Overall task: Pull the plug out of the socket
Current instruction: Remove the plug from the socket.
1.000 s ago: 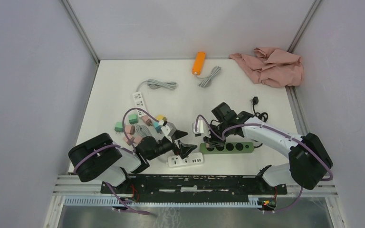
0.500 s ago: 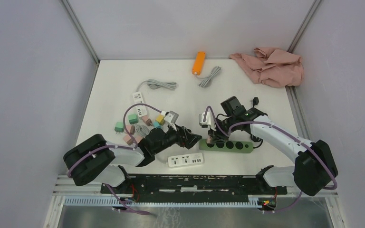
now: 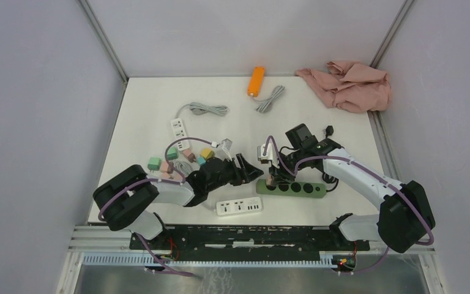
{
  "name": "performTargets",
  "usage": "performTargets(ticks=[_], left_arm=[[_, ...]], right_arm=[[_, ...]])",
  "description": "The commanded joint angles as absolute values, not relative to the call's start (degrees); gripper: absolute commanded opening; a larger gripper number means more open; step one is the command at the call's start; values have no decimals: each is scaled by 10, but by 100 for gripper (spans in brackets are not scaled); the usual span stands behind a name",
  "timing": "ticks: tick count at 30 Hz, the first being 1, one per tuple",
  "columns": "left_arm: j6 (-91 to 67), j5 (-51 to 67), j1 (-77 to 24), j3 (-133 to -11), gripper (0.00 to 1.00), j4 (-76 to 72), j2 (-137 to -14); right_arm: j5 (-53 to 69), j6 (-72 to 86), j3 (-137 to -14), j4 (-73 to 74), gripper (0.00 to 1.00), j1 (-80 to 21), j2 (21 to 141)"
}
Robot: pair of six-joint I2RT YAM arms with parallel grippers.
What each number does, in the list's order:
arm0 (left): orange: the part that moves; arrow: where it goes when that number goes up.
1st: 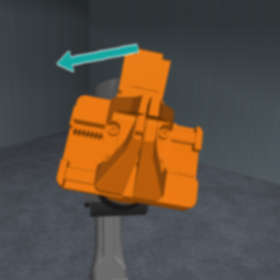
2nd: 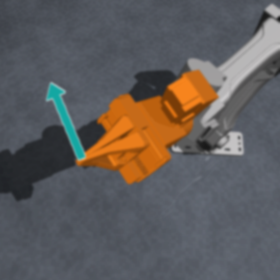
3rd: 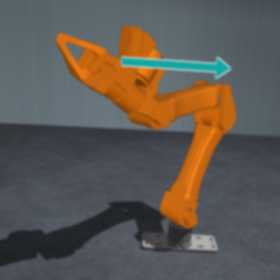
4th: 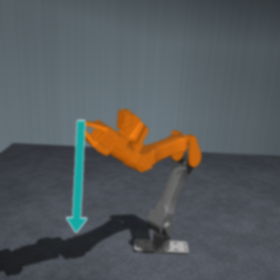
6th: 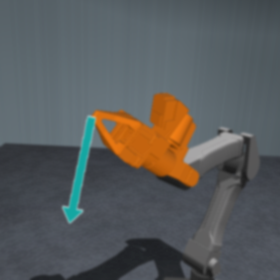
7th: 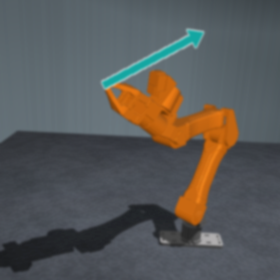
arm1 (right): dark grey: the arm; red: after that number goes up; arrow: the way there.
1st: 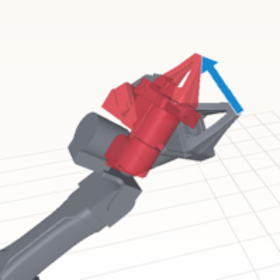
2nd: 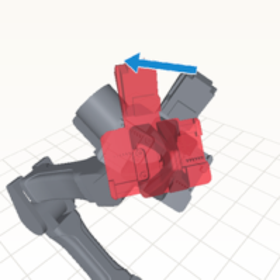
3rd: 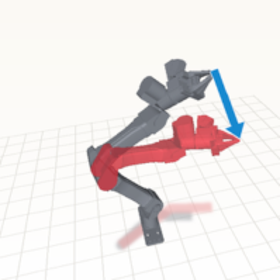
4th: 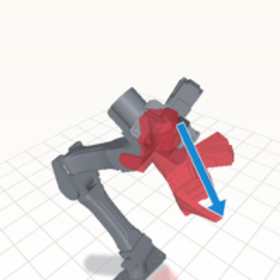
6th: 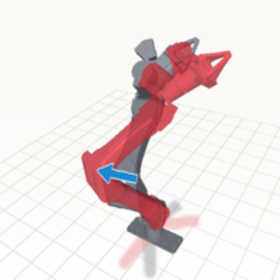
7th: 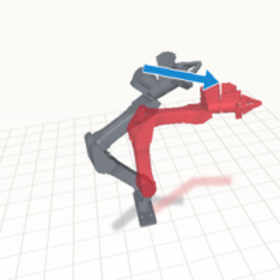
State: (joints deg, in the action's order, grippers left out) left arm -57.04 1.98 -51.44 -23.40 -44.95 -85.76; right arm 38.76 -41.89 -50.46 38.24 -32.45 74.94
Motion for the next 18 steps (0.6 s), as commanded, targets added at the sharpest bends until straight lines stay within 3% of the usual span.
performTargets(ticks=[1, 4, 14, 18], left_arm=[[-619, 57, -511, -270, 72, -469, -886], [-622, 74, -512, -276, 68, -473, -898], [-628, 109, -512, -267, 68, -531, -919], [-632, 128, -512, -280, 63, -545, -941]], right_arm=[[415, -400, -530, 374, 0, -321, 728], [405, -395, -530, 369, 0, -320, 726], [397, -388, -530, 365, 0, -296, 715], [394, -382, -529, 360, 0, -292, 714]])
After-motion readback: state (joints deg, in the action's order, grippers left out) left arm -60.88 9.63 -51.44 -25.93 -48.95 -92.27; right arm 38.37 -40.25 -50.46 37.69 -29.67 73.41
